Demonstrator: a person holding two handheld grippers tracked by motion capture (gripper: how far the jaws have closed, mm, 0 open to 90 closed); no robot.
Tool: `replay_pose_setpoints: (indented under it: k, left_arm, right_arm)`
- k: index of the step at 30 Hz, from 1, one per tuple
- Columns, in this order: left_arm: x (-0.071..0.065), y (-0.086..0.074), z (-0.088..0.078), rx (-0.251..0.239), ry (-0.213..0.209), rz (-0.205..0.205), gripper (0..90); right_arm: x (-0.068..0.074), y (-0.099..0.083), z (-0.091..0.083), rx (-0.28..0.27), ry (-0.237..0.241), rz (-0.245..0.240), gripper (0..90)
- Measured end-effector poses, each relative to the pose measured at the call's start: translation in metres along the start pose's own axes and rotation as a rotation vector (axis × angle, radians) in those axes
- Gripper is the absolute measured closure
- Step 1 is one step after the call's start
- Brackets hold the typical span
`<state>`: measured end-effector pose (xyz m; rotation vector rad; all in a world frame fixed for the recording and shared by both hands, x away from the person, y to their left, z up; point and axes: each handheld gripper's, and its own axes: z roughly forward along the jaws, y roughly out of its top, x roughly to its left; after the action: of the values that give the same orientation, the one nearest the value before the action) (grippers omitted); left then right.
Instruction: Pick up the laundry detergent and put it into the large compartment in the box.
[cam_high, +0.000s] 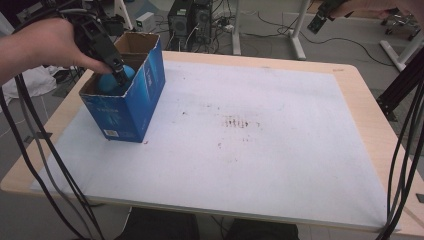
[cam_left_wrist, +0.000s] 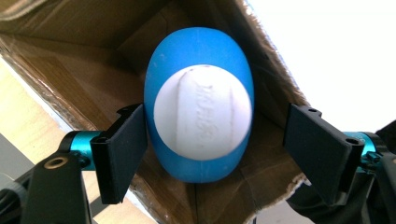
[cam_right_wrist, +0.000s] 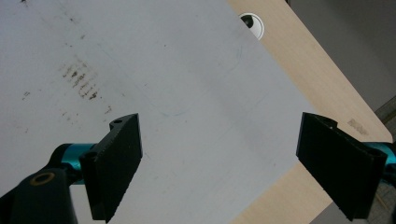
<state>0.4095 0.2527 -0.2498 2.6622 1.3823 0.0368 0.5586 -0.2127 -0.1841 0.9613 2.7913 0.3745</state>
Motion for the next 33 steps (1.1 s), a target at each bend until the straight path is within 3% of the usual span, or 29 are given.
replay_pose_setpoints:
  k: [18,25,33]
  left_arm:
    - [-0.013,0.003,-0.032,-0.031,0.016,0.061,22.0]
    - [-0.029,0.012,-0.048,-0.051,0.022,0.119,22.1]
    - [-0.053,0.028,-0.052,-0.053,0.015,0.192,22.0]
  right_arm:
    - [0.002,-0.001,-0.002,-0.006,0.003,-0.008,13.6]
    - [0.002,-0.003,-0.005,-0.011,0.0,-0.006,13.6]
    - [0.001,-0.009,-0.01,-0.012,-0.005,0.009,13.6]
